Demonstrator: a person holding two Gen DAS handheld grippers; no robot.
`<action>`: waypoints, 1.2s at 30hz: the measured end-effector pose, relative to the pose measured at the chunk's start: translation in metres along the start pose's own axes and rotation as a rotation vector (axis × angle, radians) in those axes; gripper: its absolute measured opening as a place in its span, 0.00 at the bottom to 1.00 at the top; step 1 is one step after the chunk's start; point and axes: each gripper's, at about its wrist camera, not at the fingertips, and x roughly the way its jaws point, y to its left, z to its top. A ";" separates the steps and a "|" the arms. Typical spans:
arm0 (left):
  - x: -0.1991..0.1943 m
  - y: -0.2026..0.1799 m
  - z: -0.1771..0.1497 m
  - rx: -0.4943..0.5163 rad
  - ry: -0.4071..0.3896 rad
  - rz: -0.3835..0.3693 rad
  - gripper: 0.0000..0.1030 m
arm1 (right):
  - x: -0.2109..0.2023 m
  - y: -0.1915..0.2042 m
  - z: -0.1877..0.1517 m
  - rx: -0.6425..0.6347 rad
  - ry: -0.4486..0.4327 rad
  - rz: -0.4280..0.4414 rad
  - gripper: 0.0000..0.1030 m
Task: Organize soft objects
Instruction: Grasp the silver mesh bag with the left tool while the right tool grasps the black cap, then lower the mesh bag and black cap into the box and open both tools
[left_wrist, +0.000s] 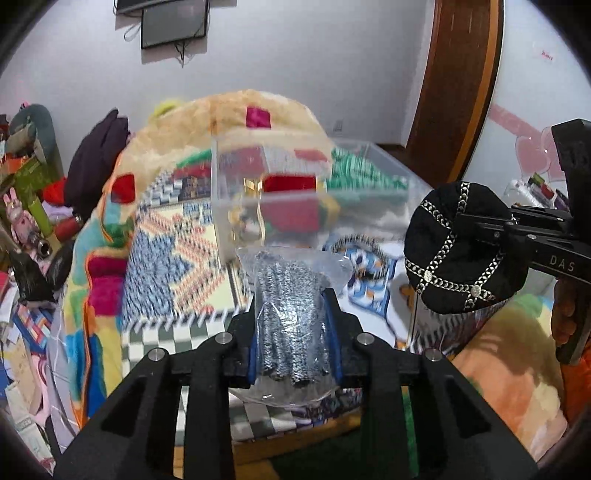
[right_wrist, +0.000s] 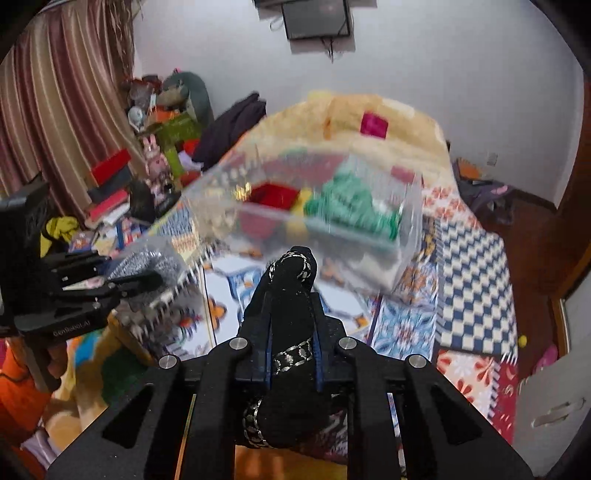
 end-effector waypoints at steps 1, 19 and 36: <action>-0.003 0.000 0.005 0.002 -0.018 0.003 0.28 | -0.004 0.000 0.005 0.001 -0.023 0.000 0.14; -0.005 0.015 0.085 -0.023 -0.209 0.006 0.28 | -0.016 -0.016 0.079 0.033 -0.266 -0.048 0.14; 0.093 0.027 0.102 -0.011 -0.056 -0.020 0.28 | 0.061 -0.025 0.083 -0.019 -0.130 -0.051 0.14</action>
